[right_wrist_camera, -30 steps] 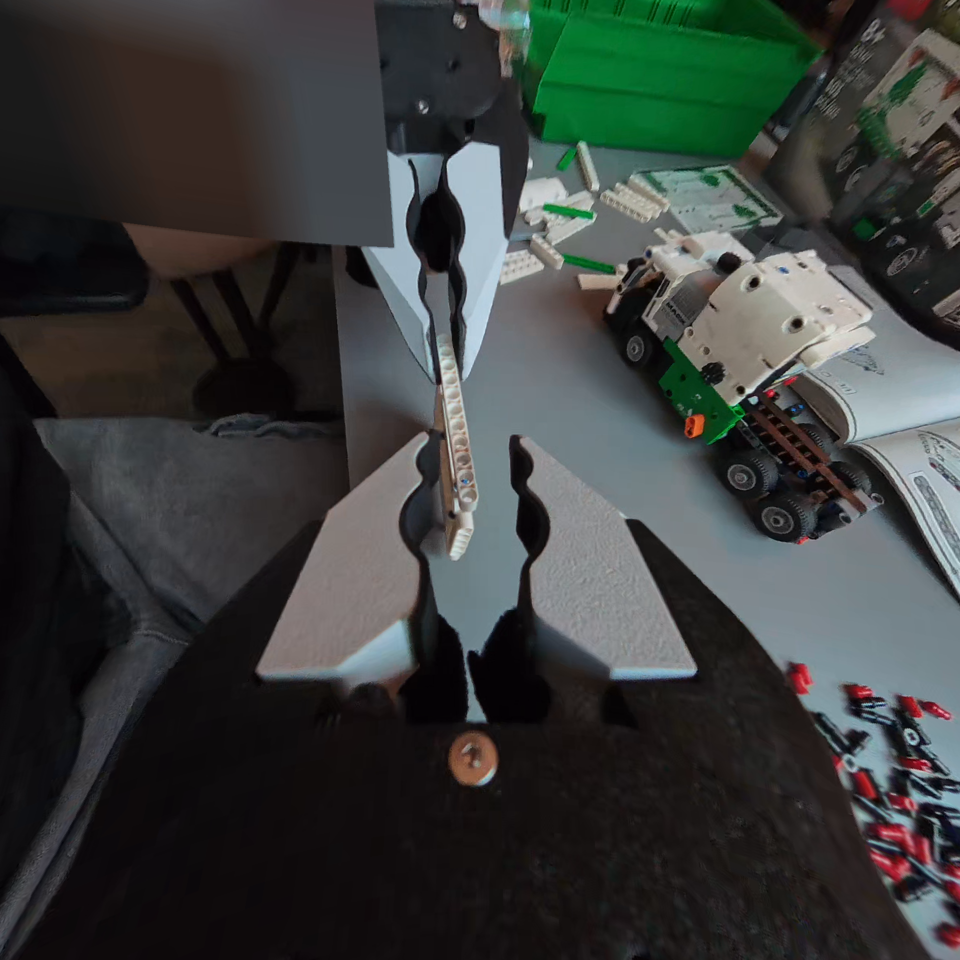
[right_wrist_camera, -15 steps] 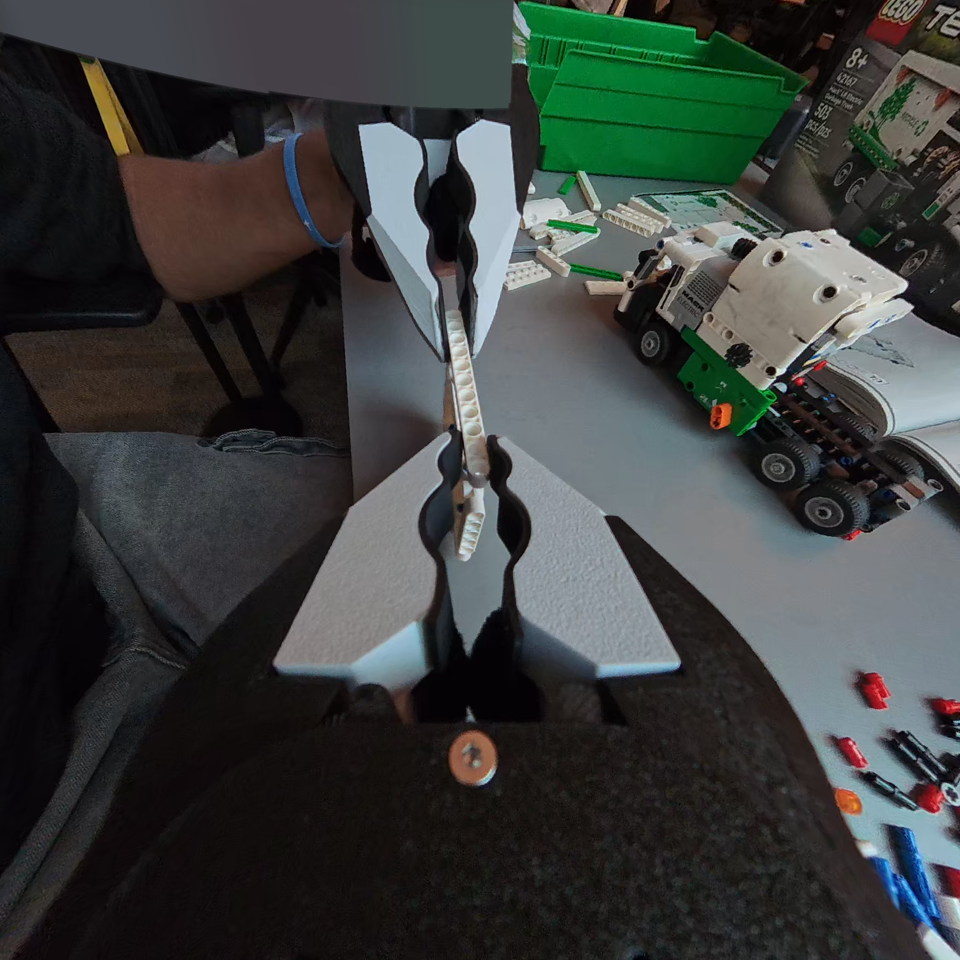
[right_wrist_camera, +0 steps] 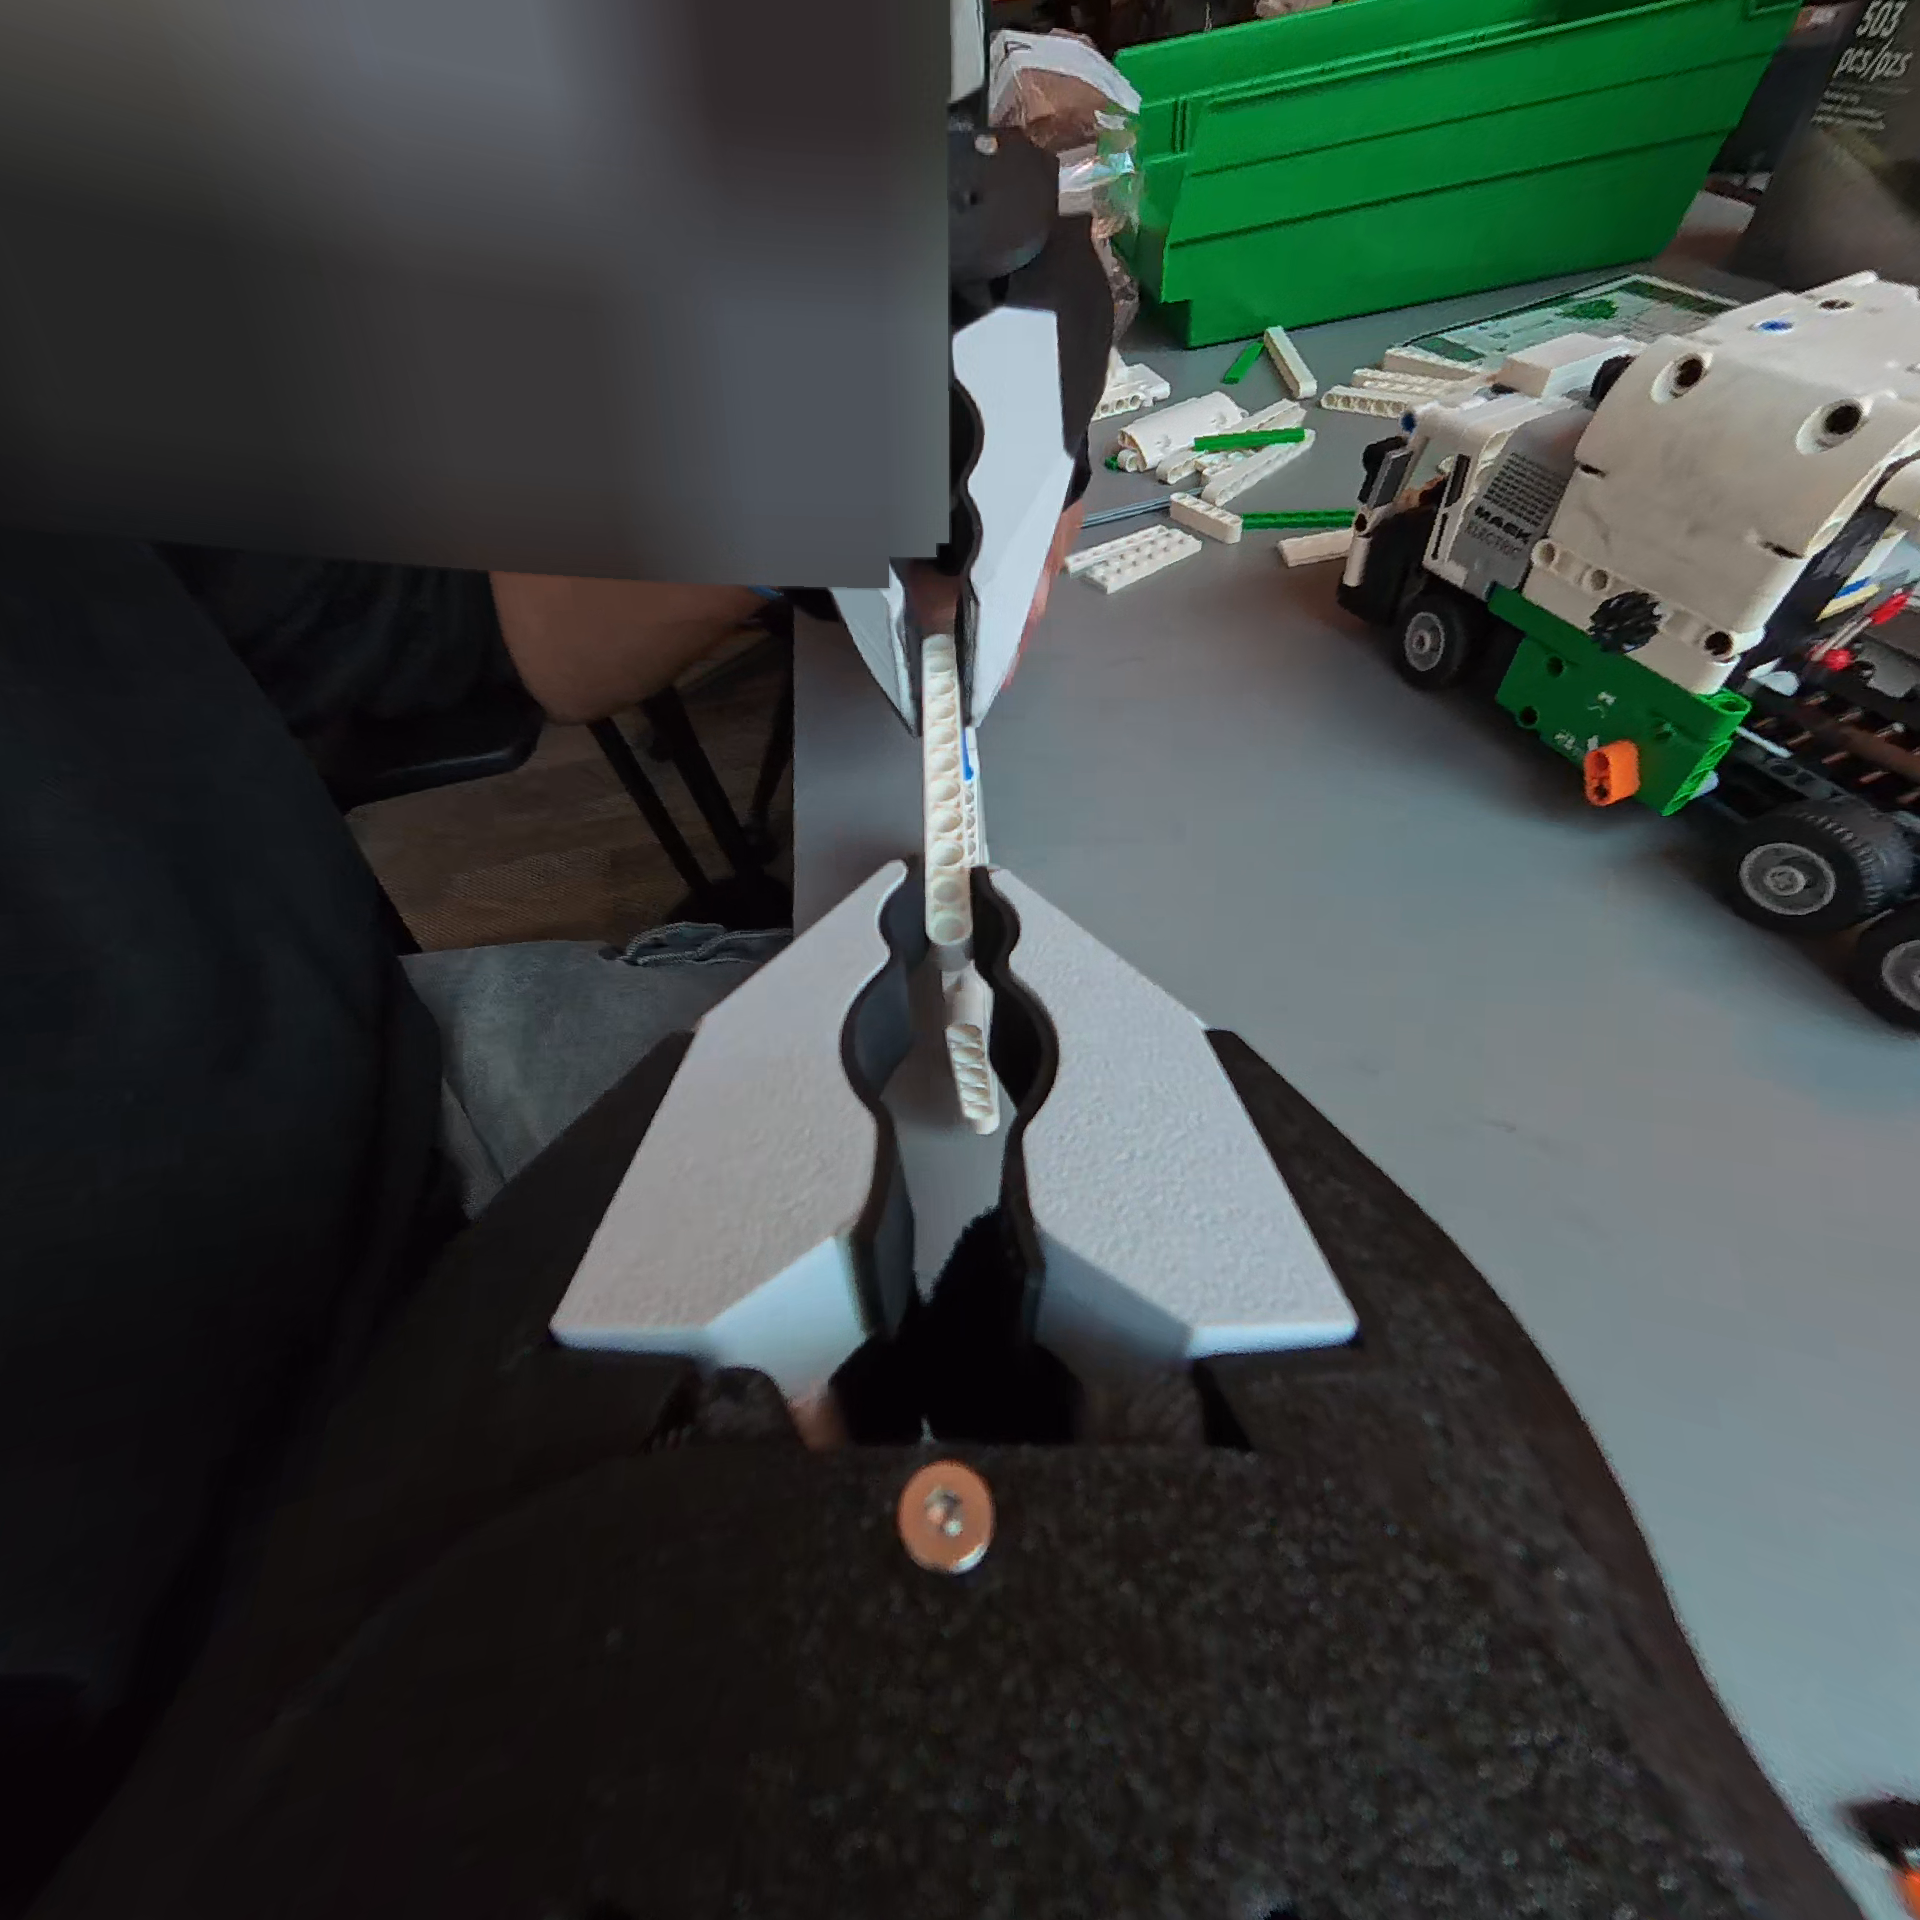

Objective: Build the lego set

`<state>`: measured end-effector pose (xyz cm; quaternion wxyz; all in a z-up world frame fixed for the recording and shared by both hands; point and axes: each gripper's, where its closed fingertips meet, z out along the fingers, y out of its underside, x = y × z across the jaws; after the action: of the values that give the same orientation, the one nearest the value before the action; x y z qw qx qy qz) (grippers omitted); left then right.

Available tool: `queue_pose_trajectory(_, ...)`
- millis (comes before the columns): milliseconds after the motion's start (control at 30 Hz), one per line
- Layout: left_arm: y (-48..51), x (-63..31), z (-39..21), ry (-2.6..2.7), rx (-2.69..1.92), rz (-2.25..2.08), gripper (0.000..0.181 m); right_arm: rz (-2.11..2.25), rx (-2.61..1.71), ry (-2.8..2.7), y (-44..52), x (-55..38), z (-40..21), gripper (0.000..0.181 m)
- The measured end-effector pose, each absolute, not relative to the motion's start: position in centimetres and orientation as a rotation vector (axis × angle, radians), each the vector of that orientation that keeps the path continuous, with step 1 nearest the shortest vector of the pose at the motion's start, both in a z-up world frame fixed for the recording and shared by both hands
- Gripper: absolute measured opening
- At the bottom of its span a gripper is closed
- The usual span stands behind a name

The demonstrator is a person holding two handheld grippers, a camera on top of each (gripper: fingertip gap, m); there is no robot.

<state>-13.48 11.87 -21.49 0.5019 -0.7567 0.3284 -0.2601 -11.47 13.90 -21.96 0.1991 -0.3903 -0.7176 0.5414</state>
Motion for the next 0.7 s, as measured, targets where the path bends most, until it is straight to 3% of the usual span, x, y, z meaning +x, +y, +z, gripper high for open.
queue_pose_trajectory(167,11.84,-13.28,-21.44,0.792,-1.816,-0.651,0.006,1.601,-1.085,-1.991,13.81,-11.31,-21.95,0.006)
queue_pose_trajectory(700,11.75,-13.22,-21.72,0.854,-1.785,-0.608,0.007,1.328,-0.999,-2.034,13.79,-11.16,-22.26,0.007)
